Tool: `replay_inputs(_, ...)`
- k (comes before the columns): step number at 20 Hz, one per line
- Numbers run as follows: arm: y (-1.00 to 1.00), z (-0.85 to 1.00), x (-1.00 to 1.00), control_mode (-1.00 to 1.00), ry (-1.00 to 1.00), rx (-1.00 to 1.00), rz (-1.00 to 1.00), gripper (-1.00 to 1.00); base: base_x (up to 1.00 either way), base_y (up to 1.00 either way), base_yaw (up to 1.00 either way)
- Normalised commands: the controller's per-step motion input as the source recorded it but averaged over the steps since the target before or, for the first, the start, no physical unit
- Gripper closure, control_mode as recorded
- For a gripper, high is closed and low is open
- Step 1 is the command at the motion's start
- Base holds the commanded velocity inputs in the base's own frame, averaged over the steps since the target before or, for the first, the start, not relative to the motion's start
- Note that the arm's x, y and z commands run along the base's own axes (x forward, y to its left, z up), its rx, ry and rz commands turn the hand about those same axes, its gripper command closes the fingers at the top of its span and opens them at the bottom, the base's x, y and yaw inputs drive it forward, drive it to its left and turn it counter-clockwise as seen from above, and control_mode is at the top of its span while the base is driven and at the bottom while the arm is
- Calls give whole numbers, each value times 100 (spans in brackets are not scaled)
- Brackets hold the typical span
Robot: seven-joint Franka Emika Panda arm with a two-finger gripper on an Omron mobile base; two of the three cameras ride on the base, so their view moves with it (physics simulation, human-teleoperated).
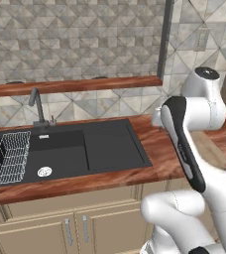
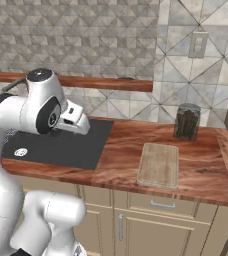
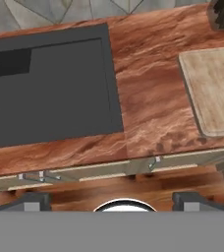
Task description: Open the drawer on the right and place the cutting tools on the cutting board.
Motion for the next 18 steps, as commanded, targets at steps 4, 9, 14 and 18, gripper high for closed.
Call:
replay_inputs(4,-80,0,-76,-100,-7,10,-29,-100,0,0,0)
replay_inputs(9,-85,0,-73,-100,-7,17,-29,-100,0,0,0)
replay_inputs(14,-86,0,-66,-100,-14,24,-27,-100,0,0,0)
replay_inputs(18,-87,0,-61,-100,-20,30,-20,-100,0,0,0)
